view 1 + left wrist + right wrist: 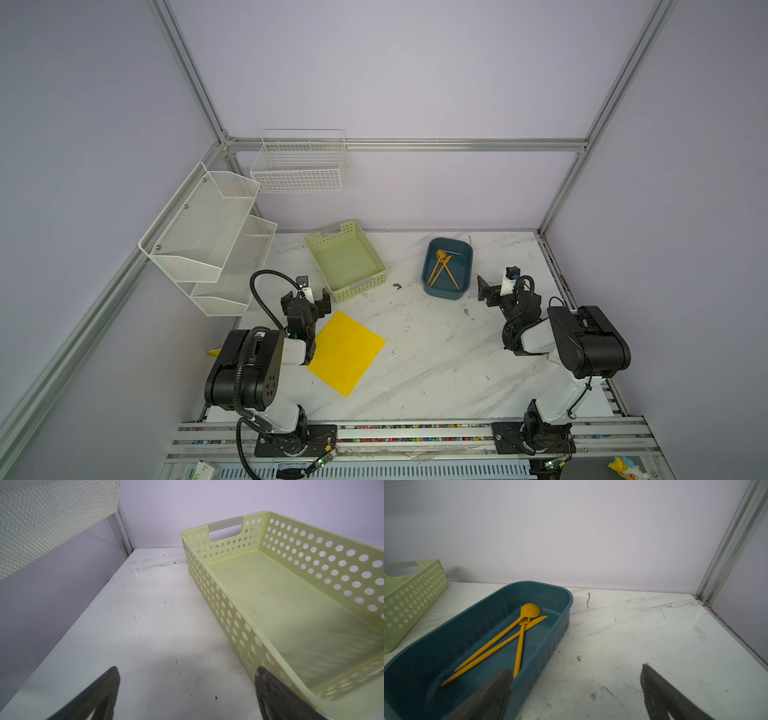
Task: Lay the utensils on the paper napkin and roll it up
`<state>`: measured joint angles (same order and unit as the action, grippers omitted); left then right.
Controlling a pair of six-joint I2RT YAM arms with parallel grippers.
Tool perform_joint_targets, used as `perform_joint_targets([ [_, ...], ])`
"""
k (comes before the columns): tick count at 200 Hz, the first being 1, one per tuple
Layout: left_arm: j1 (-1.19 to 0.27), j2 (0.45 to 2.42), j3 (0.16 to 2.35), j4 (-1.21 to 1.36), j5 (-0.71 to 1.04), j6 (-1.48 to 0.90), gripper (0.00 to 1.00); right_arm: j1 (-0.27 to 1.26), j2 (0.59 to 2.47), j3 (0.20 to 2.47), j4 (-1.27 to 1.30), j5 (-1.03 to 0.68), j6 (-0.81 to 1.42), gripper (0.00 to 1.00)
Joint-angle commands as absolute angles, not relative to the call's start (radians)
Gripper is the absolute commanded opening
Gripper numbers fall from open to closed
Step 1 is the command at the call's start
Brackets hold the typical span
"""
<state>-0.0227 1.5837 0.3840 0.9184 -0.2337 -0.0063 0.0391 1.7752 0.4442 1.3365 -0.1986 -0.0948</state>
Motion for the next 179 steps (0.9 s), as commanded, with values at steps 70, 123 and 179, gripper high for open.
perform_joint_targets([
  [70,-0.035,1.481,0.375,0.889,-0.319,-0.003,1.0,0.037,1.732,0.439,1.352,-0.075,-0.077,0.97],
  [123,-0.051,1.306,0.442,0.636,-0.408,-0.054,1.0,0.045,1.547,0.515,1.029,0.02,-0.04,0.97],
  [179,-0.052,1.314,0.809,-0.009,-0.353,-0.342,0.93,0.046,1.435,0.705,0.595,-0.055,0.107,0.82],
])
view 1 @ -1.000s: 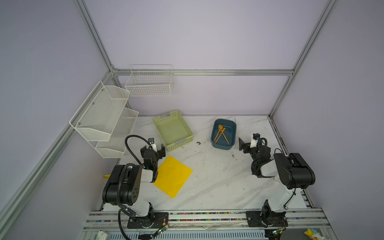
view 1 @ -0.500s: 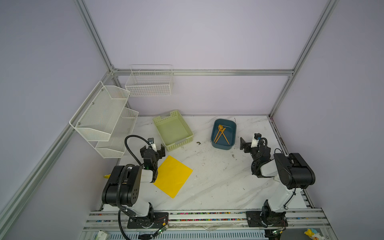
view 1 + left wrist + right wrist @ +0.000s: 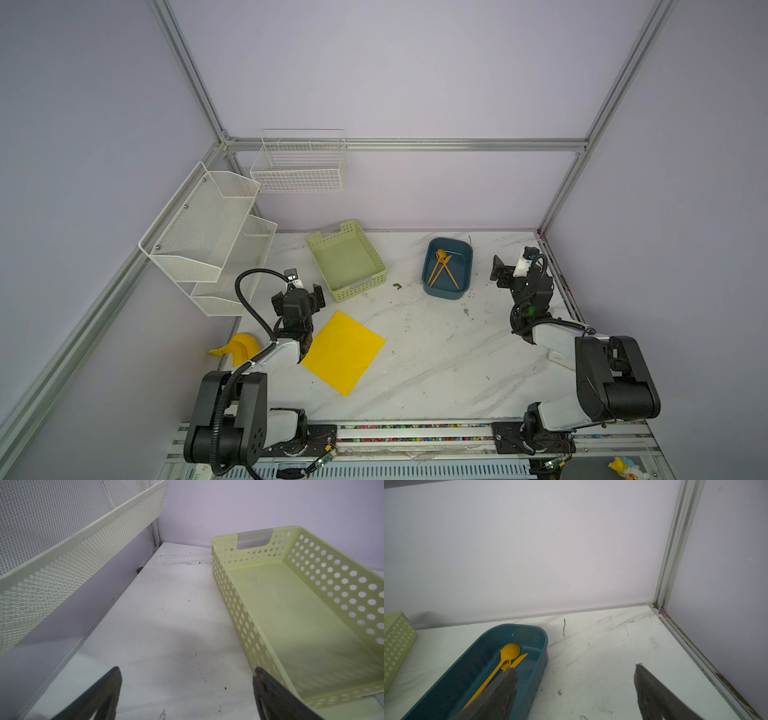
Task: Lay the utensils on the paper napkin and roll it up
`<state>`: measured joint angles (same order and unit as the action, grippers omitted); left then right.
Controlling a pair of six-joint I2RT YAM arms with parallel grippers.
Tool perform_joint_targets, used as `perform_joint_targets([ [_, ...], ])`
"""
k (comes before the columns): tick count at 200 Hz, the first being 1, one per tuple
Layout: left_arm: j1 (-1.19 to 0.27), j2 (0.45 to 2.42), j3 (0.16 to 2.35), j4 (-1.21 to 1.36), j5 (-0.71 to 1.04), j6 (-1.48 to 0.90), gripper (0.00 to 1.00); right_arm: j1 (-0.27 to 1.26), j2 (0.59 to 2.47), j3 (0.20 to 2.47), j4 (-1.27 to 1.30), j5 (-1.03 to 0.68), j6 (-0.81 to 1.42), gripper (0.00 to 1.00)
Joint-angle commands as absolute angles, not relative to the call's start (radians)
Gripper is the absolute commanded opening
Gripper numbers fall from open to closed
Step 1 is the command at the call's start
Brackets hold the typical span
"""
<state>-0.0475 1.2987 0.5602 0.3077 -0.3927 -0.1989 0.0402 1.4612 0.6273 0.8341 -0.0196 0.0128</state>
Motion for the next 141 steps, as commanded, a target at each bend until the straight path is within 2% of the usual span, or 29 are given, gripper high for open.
perform_joint_targets([
  [1,-0.052,1.317,0.812,-0.012,-0.347,-0.342,0.93,0.046,1.435,0.707,0.591,-0.055,0.111,0.82],
  [41,-0.052,1.358,0.954,-0.188,-0.23,-0.399,0.93,0.046,1.465,0.833,0.395,-0.19,0.268,0.67],
  [108,-0.052,1.504,1.179,-0.415,-0.163,-0.412,0.88,0.108,1.562,1.009,0.155,-0.236,0.326,0.66],
  [128,-0.052,1.546,1.227,-0.467,-0.174,-0.413,0.84,0.13,1.57,1.026,0.135,-0.208,0.351,0.68],
  [141,-0.052,1.575,1.259,-0.497,-0.168,-0.408,0.8,0.133,1.595,1.046,0.105,-0.21,0.369,0.64],
])
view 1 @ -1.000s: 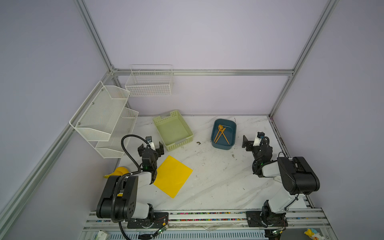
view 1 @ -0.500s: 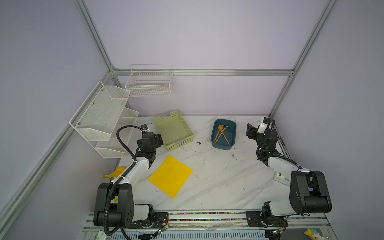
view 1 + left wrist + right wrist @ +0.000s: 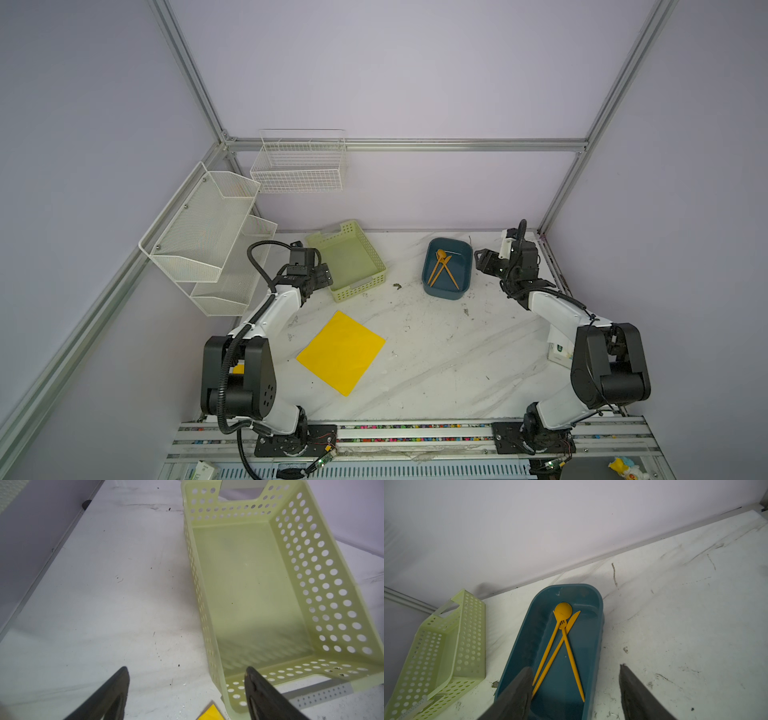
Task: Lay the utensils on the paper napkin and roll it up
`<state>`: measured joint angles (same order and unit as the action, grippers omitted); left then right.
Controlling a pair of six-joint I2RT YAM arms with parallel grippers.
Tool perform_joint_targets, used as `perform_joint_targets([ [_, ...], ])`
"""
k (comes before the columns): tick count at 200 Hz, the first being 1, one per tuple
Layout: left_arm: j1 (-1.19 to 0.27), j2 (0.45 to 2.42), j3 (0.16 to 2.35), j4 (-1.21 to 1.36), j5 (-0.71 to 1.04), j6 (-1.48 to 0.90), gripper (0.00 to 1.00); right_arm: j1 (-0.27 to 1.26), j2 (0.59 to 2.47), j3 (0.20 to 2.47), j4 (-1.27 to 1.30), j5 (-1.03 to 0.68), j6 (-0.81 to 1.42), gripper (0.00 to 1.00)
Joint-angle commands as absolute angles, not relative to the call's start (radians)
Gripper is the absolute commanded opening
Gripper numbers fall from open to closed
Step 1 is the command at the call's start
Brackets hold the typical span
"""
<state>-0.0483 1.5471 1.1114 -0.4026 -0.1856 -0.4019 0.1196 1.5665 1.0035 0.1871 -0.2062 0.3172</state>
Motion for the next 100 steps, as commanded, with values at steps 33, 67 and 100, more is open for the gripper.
perform_joint_targets([
  [33,-0.052,1.632,1.3,-0.509,-0.144,-0.398,0.66,0.148,1.712,1.146,-0.025,-0.216,0.4,0.57],
  [67,-0.052,1.697,1.354,-0.513,-0.069,-0.372,0.62,0.157,1.803,1.204,-0.06,-0.213,0.399,0.53],
  [100,-0.052,1.742,1.386,-0.541,-0.067,-0.358,0.58,0.158,1.883,1.26,-0.079,-0.238,0.389,0.46],
])
